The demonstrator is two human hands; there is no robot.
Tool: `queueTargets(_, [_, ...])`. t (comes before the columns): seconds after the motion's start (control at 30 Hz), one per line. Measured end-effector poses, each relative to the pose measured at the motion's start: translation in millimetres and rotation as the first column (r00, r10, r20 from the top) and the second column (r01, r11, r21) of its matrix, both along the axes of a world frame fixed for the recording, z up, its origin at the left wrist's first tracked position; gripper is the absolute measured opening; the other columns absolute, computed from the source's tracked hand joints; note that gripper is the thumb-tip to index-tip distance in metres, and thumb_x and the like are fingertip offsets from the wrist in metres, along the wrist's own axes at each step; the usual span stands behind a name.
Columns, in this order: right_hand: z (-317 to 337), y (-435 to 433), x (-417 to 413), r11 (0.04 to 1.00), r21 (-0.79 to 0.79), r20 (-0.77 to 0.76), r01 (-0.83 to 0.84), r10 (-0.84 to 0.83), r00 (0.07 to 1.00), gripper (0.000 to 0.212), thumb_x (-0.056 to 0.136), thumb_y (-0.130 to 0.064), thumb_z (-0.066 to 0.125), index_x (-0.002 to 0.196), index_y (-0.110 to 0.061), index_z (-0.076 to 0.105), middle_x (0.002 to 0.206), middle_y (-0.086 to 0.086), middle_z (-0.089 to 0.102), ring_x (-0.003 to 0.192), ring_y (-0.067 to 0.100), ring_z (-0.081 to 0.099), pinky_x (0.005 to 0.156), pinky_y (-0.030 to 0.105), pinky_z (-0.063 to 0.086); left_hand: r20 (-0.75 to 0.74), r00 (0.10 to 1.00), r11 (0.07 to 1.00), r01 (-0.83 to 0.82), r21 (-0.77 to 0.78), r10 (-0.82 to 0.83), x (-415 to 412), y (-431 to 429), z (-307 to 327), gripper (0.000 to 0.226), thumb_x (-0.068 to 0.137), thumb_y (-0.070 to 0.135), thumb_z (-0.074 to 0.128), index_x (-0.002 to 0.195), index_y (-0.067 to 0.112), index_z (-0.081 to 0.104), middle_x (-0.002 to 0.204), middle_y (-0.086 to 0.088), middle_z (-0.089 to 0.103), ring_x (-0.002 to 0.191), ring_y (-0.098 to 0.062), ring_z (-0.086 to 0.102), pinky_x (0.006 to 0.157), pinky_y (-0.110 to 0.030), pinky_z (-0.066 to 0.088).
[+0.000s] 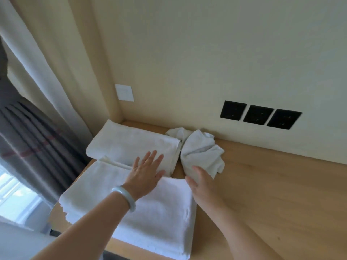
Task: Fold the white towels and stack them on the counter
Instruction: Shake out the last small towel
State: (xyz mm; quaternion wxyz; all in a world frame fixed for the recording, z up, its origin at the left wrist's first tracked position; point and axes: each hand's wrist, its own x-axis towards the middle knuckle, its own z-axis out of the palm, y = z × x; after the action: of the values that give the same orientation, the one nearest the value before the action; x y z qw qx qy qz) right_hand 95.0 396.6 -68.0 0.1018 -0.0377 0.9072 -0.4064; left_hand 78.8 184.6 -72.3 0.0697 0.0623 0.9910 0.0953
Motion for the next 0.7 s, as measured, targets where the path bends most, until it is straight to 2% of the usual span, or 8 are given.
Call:
queueTargets(0.17, [-9, 63, -68, 0.937, -0.249, 0.298, 0.244, -0.165, 0.940, 0.054, 0.097, -0.035, 0.054, 0.146, -0.023, 0.035, 0.149, 0.005, 0.037, 0.132, 0.020, 0.041, 0.100, 0.030, 0.039, 0.147, 0.984, 0.965, -0.129, 0.230, 0.096, -63, 88, -8, 0.067, 0.100, 0.042, 0.046, 0.156, 0.021, 0.015, 0.163, -0.006, 0.013, 0.149, -0.024, 0.017, 0.120, -0.040, 0.019])
queueTargets(0.27, [-22, 95, -110, 0.912, -0.290, 0.364, 0.290, -0.176, 0.915, 0.059, 0.095, -0.029, 0.058, 0.148, -0.021, 0.032, 0.151, 0.003, 0.034, 0.132, 0.022, 0.040, 0.100, 0.032, 0.041, 0.300, 0.922, 0.875, -0.344, 0.341, 0.245, -102, 121, -17, 0.071, 0.097, 0.035, 0.054, 0.154, 0.015, 0.018, 0.157, -0.011, 0.024, 0.143, -0.029, 0.027, 0.117, -0.041, 0.026])
queueTargets(0.33, [-31, 108, -137, 0.917, -0.290, 0.388, 0.273, -0.148, 0.910, 0.061, 0.095, -0.024, 0.058, 0.148, -0.020, 0.031, 0.149, 0.002, 0.035, 0.131, 0.022, 0.042, 0.097, 0.033, 0.044, 0.365, 0.849, 0.798, -0.503, 0.332, 0.383, -123, 132, -26, 0.070, 0.095, 0.031, 0.057, 0.151, 0.012, 0.022, 0.149, -0.014, 0.033, 0.137, -0.031, 0.036, 0.111, -0.040, 0.032])
queueTargets(0.43, [-40, 114, -175, 0.922, -0.301, 0.397, 0.245, -0.113, 0.911, 0.047, 0.092, -0.013, 0.054, 0.137, -0.019, 0.043, 0.123, 0.007, 0.056, 0.108, 0.026, 0.057, 0.089, 0.041, 0.053, 0.389, 0.754, 0.722, -0.641, 0.262, 0.529, -140, 141, -39, 0.060, 0.094, 0.025, 0.058, 0.144, 0.006, 0.032, 0.143, -0.015, 0.040, 0.130, -0.031, 0.043, 0.103, -0.036, 0.037])
queueTargets(0.5, [-47, 114, -196, 0.919, -0.308, 0.398, 0.246, -0.110, 0.911, 0.046, 0.090, -0.008, 0.052, 0.134, -0.018, 0.044, 0.109, -0.001, 0.057, 0.104, 0.024, 0.058, 0.094, 0.045, 0.050, 0.360, 0.717, 0.650, -0.696, 0.305, 0.597, -148, 143, -50, 0.036, 0.093, 0.018, 0.058, 0.125, 0.005, 0.049, 0.118, -0.012, 0.055, 0.105, -0.027, 0.056, 0.087, -0.036, 0.044])
queueTargets(0.57, [-58, 114, -211, 0.909, -0.328, 0.445, 0.258, -0.092, 0.891, 0.049, 0.090, -0.011, 0.054, 0.136, -0.021, 0.040, 0.107, -0.007, 0.053, 0.104, 0.018, 0.057, 0.097, 0.041, 0.049, 0.400, 0.695, 0.566, -0.719, 0.404, 0.597, -149, 150, -57, 0.008, 0.093, 0.012, 0.054, 0.099, 0.007, 0.055, 0.087, -0.004, 0.056, 0.075, -0.019, 0.054, 0.067, -0.036, 0.046])
queueTargets(0.6, [-64, 116, -213, 0.913, -0.321, 0.471, 0.251, -0.076, 0.879, 0.044, 0.090, -0.012, 0.057, 0.131, -0.019, 0.044, 0.107, -0.005, 0.056, 0.102, 0.017, 0.057, 0.095, 0.040, 0.050, 0.435, 0.697, 0.536, -0.716, 0.446, 0.570, -147, 156, -59, 0.004, 0.093, 0.010, 0.053, 0.093, 0.007, 0.055, 0.081, -0.003, 0.056, 0.070, -0.017, 0.054, 0.061, -0.033, 0.046])
queueTargets(0.7, [-79, 130, -208, 0.945, -0.220, 0.495, 0.240, -0.104, 0.863, 0.019, 0.089, -0.017, 0.063, 0.106, -0.011, 0.057, 0.097, 0.004, 0.064, 0.087, 0.019, 0.061, 0.081, 0.035, 0.051, 0.534, 0.743, 0.538, -0.665, 0.518, 0.404, -128, 179, -56, 0.016, 0.091, 0.009, 0.054, 0.101, 0.017, 0.064, 0.093, -0.006, 0.067, 0.084, -0.018, 0.064, 0.070, -0.028, 0.056])
